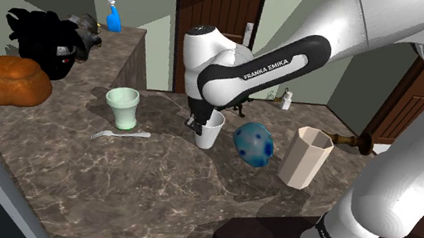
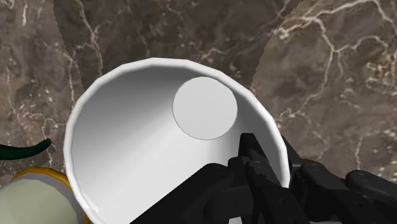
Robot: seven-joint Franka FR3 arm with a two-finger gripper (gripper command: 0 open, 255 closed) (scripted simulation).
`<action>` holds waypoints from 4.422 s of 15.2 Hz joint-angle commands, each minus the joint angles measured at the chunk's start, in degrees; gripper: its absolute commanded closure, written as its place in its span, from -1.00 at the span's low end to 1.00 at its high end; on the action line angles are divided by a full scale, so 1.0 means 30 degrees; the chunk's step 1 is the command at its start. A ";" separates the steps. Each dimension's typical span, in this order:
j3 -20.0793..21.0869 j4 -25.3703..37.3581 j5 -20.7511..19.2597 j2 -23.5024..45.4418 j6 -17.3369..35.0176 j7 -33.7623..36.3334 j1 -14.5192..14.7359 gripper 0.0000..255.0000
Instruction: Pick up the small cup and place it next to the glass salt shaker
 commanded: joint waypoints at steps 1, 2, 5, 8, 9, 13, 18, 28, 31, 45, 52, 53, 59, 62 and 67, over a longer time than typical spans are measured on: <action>-0.0002 -0.0004 0.0000 0.0003 -0.0001 0.0000 -0.0001 1.00; -0.0002 -0.0006 0.0000 0.0003 0.0001 -0.0001 -0.0002 1.00; -0.0002 -0.0006 -0.0001 0.0004 0.0003 0.0001 -0.0002 1.00; -0.0015 0.0384 0.0237 -0.0384 -0.0726 -0.0262 0.0010 1.00; -0.0020 0.0522 0.0309 -0.0505 -0.0971 -0.0344 0.0015 1.00; -0.0047 0.1116 0.0564 -0.0946 -0.1951 -0.0653 0.0029 1.00; -0.0086 0.1952 0.0817 -0.1399 -0.3184 -0.0993 0.0043 1.00; -0.0156 0.3929 0.1137 -0.1982 -0.5666 -0.1548 0.0050 1.00; -0.0171 0.4603 0.1193 -0.2073 -0.6415 -0.1688 0.0047 1.00; -0.1076 0.6017 0.1407 -0.3291 -0.8750 -0.3532 -0.0482 1.00; -0.3294 0.3726 0.1233 -0.5405 -0.8044 -0.6795 -0.1586 1.00; -0.3621 0.3487 0.1163 -0.5628 -0.7954 -0.7255 -0.1745 1.00; -0.5605 0.2503 0.0609 -0.6539 -0.7429 -1.0003 -0.2744 1.00; -0.6619 0.2298 0.0288 -0.6718 -0.7162 -1.1374 -0.3250 1.00; -0.8314 0.2382 -0.0205 -0.6599 -0.6696 -1.3674 -0.4100 1.00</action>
